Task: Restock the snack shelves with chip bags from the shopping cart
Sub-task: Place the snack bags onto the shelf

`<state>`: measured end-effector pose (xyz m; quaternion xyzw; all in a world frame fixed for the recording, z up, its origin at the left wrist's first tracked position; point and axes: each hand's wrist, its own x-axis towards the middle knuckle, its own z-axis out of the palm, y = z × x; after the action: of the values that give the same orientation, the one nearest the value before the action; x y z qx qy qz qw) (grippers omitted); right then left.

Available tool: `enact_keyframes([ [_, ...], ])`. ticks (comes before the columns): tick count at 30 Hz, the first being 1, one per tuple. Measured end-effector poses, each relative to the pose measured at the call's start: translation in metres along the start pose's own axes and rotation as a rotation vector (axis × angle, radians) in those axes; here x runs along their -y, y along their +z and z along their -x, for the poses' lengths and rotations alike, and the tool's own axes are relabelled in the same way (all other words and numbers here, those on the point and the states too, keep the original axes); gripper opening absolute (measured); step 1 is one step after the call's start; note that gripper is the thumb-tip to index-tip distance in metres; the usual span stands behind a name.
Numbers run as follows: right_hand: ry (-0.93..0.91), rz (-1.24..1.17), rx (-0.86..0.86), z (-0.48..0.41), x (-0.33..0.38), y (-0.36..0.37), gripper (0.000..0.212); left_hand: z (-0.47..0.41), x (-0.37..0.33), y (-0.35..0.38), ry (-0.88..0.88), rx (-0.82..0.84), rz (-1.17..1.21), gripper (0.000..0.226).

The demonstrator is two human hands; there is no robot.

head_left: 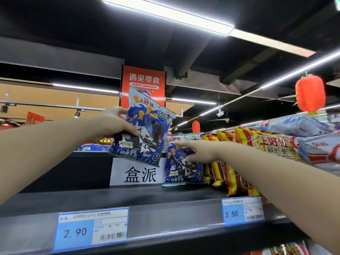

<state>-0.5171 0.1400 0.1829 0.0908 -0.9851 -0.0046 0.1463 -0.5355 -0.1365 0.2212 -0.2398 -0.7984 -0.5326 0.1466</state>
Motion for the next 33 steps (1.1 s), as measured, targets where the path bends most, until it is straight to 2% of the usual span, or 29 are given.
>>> enact_keyframes([
  [3,0.052,-0.414,-0.231,0.014,0.003,-0.022,0.059,0.01,-0.012,0.015,0.021,0.039,-0.024,0.076],
  [6,0.059,-0.897,-0.246,0.031,0.002,-0.028,0.064,0.015,-0.022,0.033,0.02,0.075,-0.038,0.077],
  [10,0.073,-1.111,-0.224,0.047,-0.005,-0.011,0.084,0.015,-0.029,0.064,0.039,0.145,0.042,0.078],
  [12,0.095,-1.187,-0.289,0.051,-0.01,-0.008,0.085,0.012,-0.032,0.077,0.043,0.169,0.025,0.079],
  [15,0.152,-1.133,-0.351,0.054,-0.02,-0.011,0.083,0.004,-0.032,0.085,-0.011,0.247,0.052,0.078],
  [18,0.216,-1.025,-0.298,0.051,-0.026,-0.007,0.085,-0.001,-0.03,0.087,-0.03,0.237,0.002,0.069],
  [24,0.325,-0.684,-0.276,0.041,-0.035,0.013,0.113,-0.006,-0.004,0.115,-0.086,0.142,-0.05,0.1],
  [28,0.371,-0.519,-0.282,0.04,-0.033,0.015,0.104,-0.004,0.006,0.127,-0.039,0.12,-0.095,0.106],
  [31,0.308,-0.375,-0.494,0.042,-0.027,0.01,0.095,-0.006,0.008,0.128,-0.001,0.06,-0.144,0.102],
  [33,0.181,-0.331,-0.65,0.045,-0.022,0.002,0.101,-0.008,0.01,0.129,0.013,0.033,-0.2,0.104],
])
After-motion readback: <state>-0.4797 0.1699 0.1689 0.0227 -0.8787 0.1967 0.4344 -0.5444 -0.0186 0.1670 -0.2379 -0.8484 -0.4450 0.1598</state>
